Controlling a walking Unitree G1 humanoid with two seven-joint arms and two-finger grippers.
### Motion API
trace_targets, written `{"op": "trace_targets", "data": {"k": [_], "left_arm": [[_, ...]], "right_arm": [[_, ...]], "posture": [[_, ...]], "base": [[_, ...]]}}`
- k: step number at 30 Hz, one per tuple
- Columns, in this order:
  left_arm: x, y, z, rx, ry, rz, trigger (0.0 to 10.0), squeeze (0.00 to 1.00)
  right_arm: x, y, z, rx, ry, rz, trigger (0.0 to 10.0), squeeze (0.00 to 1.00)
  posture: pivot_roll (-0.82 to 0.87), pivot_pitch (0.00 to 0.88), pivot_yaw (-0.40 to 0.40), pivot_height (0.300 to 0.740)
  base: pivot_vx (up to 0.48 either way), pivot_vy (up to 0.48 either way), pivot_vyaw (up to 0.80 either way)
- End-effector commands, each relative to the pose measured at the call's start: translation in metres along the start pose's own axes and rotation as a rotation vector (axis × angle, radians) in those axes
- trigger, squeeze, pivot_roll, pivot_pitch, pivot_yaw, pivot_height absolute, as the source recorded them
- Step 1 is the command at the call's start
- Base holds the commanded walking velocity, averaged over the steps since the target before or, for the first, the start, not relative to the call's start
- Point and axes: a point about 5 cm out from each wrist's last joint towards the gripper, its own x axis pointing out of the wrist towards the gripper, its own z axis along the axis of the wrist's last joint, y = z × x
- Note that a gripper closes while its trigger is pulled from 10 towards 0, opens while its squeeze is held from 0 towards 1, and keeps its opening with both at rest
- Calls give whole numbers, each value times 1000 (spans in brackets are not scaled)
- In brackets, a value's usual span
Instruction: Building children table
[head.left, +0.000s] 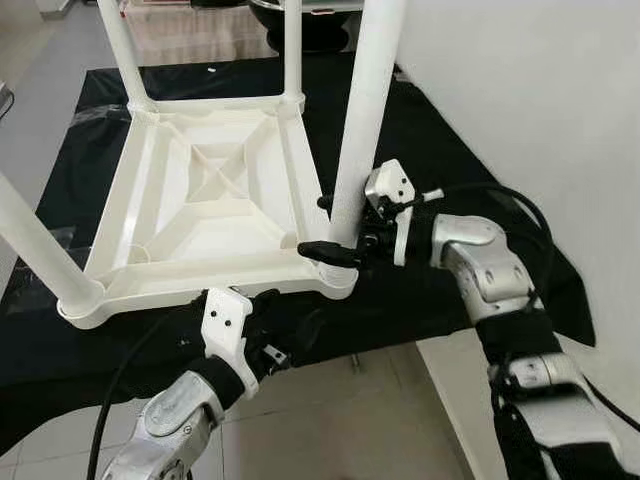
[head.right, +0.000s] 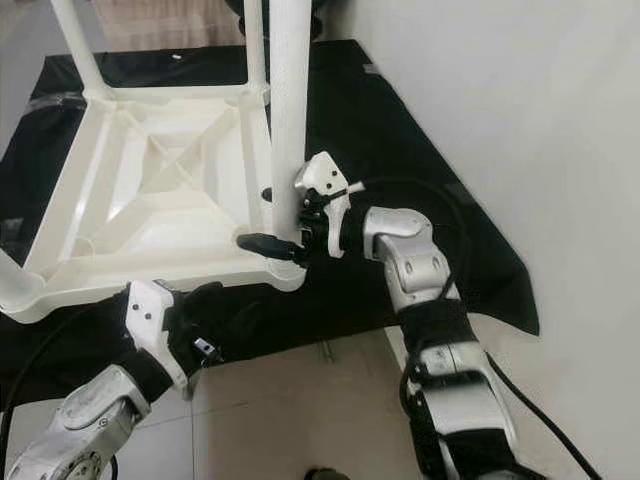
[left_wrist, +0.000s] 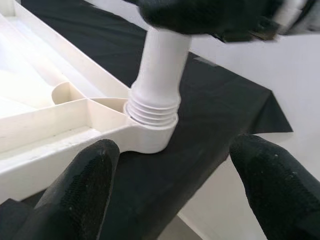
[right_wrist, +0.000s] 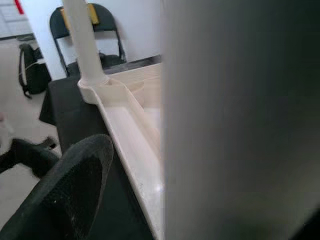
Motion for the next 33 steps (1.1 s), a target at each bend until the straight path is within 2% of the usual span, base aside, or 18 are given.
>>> {"op": "trace_targets", "data": {"k": [1, 6, 7, 8, 9, 10, 13, 18, 23, 24, 25, 26, 27, 28, 29, 30, 31, 33], "left_arm": [[-5, -1, -2, -9, 23, 1, 10000, 0], [-9, -5, -1, -10, 31, 0, 10000, 0], [-10, -5, -1, -10, 34, 0, 10000, 0], [-10, -5, -1, -10, 34, 0, 10000, 0], [-11, -6, 0, -9, 36, 1, 10000, 0], [-12, -7, 0, -9, 39, 1, 10000, 0], [-13, -7, 0, -9, 42, 1, 10000, 0], [-13, -8, 0, -11, 46, 1, 10000, 0], [-11, -8, -1, -16, 50, 1, 10000, 0], [-10, -8, -2, -18, 46, 4, 10000, 0], [-10, -8, -2, -18, 46, 4, 10000, 0], [-10, -7, -1, -18, 44, 7, 10000, 0], [-10, -4, -1, -19, 40, 13, 10000, 0], [-10, -3, -1, -22, 38, 16, 10000, 0], [-10, -3, -1, -22, 38, 16, 10000, 0], [-8, -1, 0, -23, 37, 15, 10000, 0], [-6, -1, 0, -21, 37, 9, 10000, 0], [-4, -1, -1, -16, 40, 0, 10000, 0]], "right_arm": [[1, -2, 2, 25, -32, 57, 10000, 0], [-1, -9, -2, 41, -18, 99, 10000, 0], [-2, -10, -2, 49, -21, 115, 5922, 0], [-2, -10, -2, 49, -21, 115, 5922, 0], [-2, -11, -1, 57, -25, 135, 275, 0], [-3, -10, 0, 61, -30, 163, 0, 0], [-3, -11, 2, 64, -38, 191, 0, 0], [-3, -14, 3, 65, -44, 194, 0, 0], [-10, -20, 2, 44, -71, 111, 0, 0], [-13, -23, -15, 48, -31, -221, 0, 0], [-13, -23, -15, 48, -31, -221, 0, 0], [-14, -23, -26, 40, 7, -476, 0, 0], [-17, -4, -44, 86, 60, -911, 0, 0], [-17, 22, -55, 137, 94, -1000, 0, 0], [-17, 22, -55, 137, 94, -1000, 0, 0], [-15, 43, -60, 170, 104, -1013, 0, 0], [-15, 56, -60, 174, 102, -1019, 0, 0], [-10, 59, -63, 166, 94, -971, 0, 0]], "posture": [[26, 182, -62, 740], [53, 201, -60, 740], [56, 203, -59, 740], [56, 203, -59, 740], [61, 206, -59, 740], [64, 209, -58, 740], [65, 210, -57, 740], [60, 207, -58, 740], [44, 199, -71, 740], [24, 190, -86, 740], [24, 190, -86, 740], [22, 188, -87, 740], [-6, 193, -70, 740], [-12, 193, -66, 740], [-12, 193, -66, 740], [-15, 188, -52, 740], [-15, 188, -52, 740], [-27, 175, -42, 740]], "base": [[0, 0, 0], [0, 0, 0], [0, 0, 0], [0, 0, 0], [0, 0, 0], [0, 0, 0], [0, 0, 0], [0, 0, 0], [0, 0, 0], [0, 0, 0], [0, 0, 0], [0, 0, 0], [0, 0, 0], [0, 0, 0], [0, 0, 0], [0, 0, 0], [0, 0, 0], [0, 0, 0]]}}
